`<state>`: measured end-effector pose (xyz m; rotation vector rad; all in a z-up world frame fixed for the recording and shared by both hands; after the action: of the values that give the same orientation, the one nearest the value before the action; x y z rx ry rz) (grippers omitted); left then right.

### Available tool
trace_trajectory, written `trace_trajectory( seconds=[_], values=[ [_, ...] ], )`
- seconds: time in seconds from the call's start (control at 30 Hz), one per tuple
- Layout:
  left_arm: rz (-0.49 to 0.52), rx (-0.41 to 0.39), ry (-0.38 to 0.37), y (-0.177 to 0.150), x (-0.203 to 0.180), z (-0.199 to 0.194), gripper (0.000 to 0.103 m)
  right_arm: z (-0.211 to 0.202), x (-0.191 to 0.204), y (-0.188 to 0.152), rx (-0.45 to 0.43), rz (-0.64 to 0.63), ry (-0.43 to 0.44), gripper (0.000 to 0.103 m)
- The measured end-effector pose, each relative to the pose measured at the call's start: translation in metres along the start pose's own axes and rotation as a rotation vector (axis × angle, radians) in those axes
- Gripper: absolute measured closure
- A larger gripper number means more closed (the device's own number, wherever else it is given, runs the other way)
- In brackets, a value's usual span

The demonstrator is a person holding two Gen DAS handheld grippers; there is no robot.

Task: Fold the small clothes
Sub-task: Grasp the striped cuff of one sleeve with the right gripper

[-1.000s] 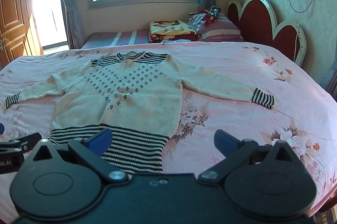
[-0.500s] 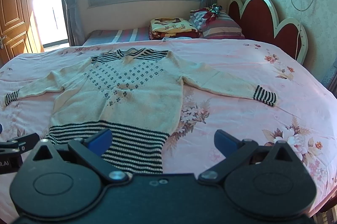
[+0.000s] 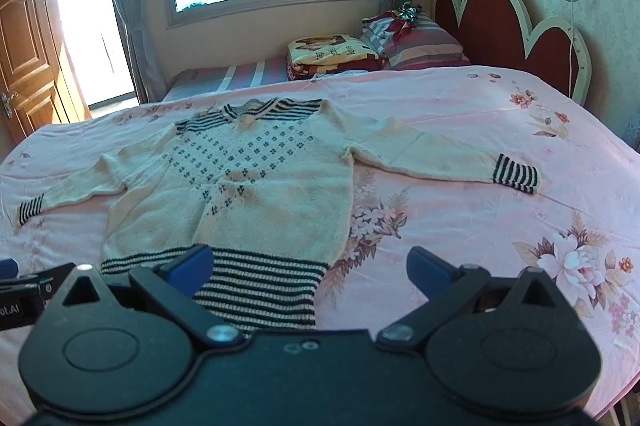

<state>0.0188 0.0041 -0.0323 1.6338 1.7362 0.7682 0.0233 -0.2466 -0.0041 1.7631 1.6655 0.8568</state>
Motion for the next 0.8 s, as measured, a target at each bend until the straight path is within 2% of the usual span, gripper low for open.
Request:
trace_trajectory(
  seconds=[0.1,0.23,0.27,0.3,0.33,0.37,0.43,0.47,0.5,0.53,0.63,0.67,0.77,0.8],
  values=[
    [0.028,0.055,-0.035,0.004,-0.007,0.017,0.0,0.008,-0.036,0.009,-0.061,0.112,0.005,0.002],
    [-0.004,0.078,-0.066,0.018,-0.011,0.046,0.0,0.043,-0.103,0.025,-0.095,0.282,-0.042,0.005],
    [0.0,0.096,-0.054,0.023,-0.013,0.056,0.0,0.056,-0.121,0.028,-0.096,0.327,-0.058,0.026],
    [0.011,0.115,-0.045,0.027,-0.016,0.066,0.0,0.068,-0.136,0.031,-0.082,0.365,-0.079,0.065],
    [0.013,0.131,-0.039,0.031,-0.017,0.075,0.0,0.087,-0.157,0.035,-0.056,0.423,-0.117,0.075],
    [0.009,0.148,-0.043,0.035,-0.017,0.084,0.0,0.104,-0.175,0.037,-0.048,0.462,-0.124,0.068],
    [0.004,0.179,-0.042,0.04,-0.015,0.102,0.0,0.133,-0.206,0.037,-0.039,0.53,-0.148,0.064],
    [-0.001,0.183,-0.034,0.043,-0.014,0.111,0.0,0.146,-0.222,0.036,-0.04,0.58,-0.146,0.059],
    [-0.005,0.198,-0.016,0.046,-0.012,0.122,0.0,0.159,-0.236,0.034,-0.042,0.632,-0.131,0.049],
    [-0.017,0.21,-0.006,0.049,-0.01,0.132,0.0,0.172,-0.251,0.032,-0.045,0.692,-0.116,0.046],
    [-0.049,0.219,0.026,0.06,-0.004,0.158,0.0,0.204,-0.287,0.023,-0.039,0.82,-0.109,0.047],
    [-0.048,0.219,0.048,0.063,-0.003,0.165,0.0,0.208,-0.292,0.022,-0.078,0.83,-0.099,0.049],
    [-0.05,0.209,0.094,0.072,0.005,0.178,0.0,0.222,-0.292,0.03,-0.095,0.788,-0.114,0.049],
    [-0.053,0.208,0.106,0.075,0.01,0.181,0.0,0.226,-0.289,0.033,-0.097,0.764,-0.124,0.057]
  ],
)
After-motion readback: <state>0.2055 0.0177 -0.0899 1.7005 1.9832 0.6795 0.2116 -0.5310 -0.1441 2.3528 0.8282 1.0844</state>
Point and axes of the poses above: each gripper's, at about its wrist camera, not at the fingertips, and z roughly the way its jaws point, x to its left, y to its top, the point moved 1 cm from there along z, roughly the way its jaws point, and after that the axes turned 3 degrees about x, right-handed, at the moved point
